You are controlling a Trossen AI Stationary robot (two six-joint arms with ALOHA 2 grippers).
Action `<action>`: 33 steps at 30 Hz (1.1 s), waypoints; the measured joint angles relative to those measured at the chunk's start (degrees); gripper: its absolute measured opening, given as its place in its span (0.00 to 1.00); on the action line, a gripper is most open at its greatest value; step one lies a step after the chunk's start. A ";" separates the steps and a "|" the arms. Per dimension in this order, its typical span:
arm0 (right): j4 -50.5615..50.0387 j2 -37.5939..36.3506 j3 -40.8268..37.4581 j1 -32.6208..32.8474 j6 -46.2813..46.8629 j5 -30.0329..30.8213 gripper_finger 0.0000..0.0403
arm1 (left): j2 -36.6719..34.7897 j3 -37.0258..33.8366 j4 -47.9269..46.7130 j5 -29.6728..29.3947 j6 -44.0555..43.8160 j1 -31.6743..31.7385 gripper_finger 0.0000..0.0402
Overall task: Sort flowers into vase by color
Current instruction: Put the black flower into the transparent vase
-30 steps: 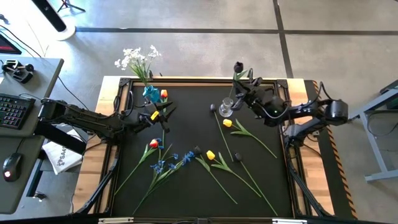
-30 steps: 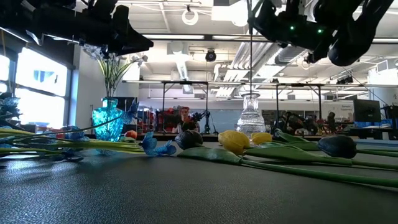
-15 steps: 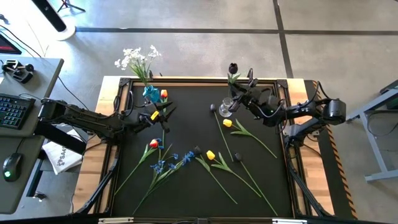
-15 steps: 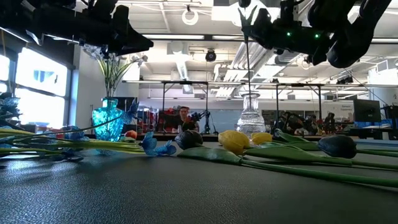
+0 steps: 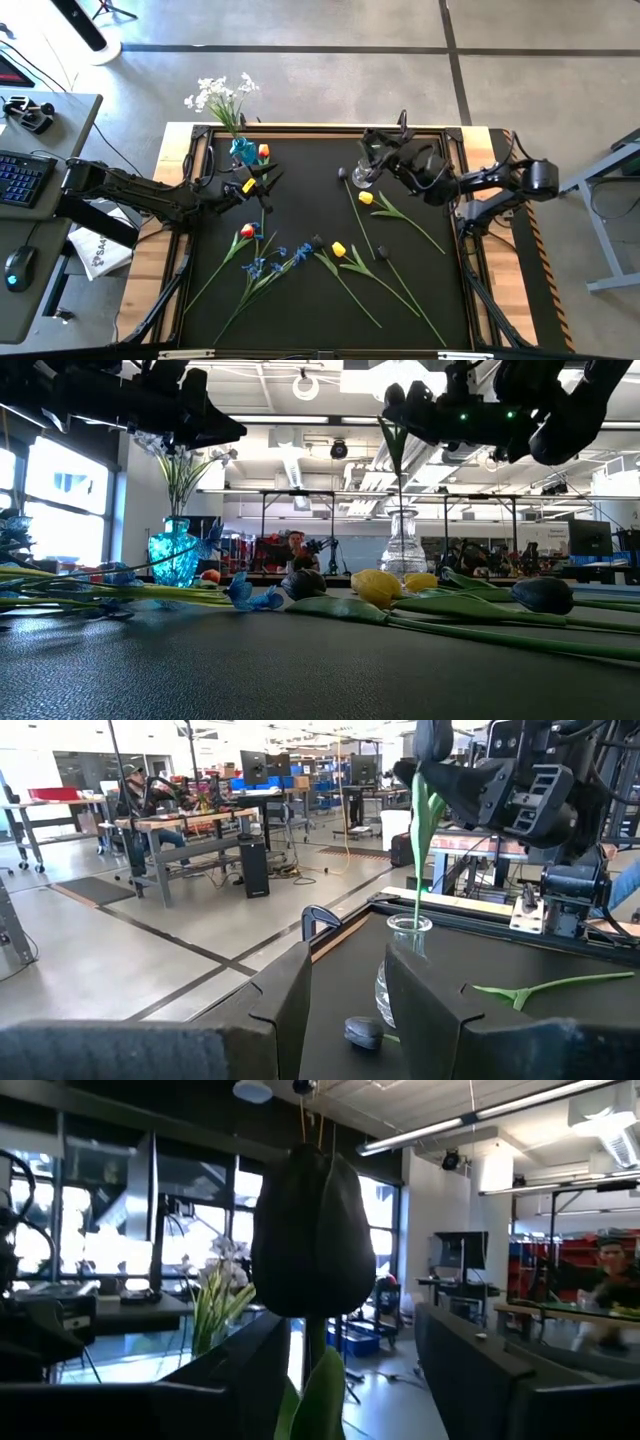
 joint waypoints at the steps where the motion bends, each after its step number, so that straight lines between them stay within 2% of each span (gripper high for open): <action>1: -1.71 -0.86 0.00 0.52 -0.25 1.06 0.53 | 0.00 0.00 0.00 0.00 0.01 0.00 0.30; 9: -17.01 -11.44 0.00 4.40 -0.83 8.19 0.55 | 0.00 0.00 0.00 0.00 -0.14 0.00 0.30; 20: -37.39 -23.93 0.02 10.87 4.02 8.66 0.55 | 0.00 0.00 0.00 0.00 -0.17 0.00 0.30; 27: -42.30 -28.83 0.02 19.40 5.21 10.02 0.55 | 0.00 0.00 0.00 -0.02 -2.58 0.00 0.30; 33: -44.04 -29.98 0.01 25.74 4.93 10.67 0.55 | 0.00 0.02 0.01 -0.15 -2.61 0.00 0.30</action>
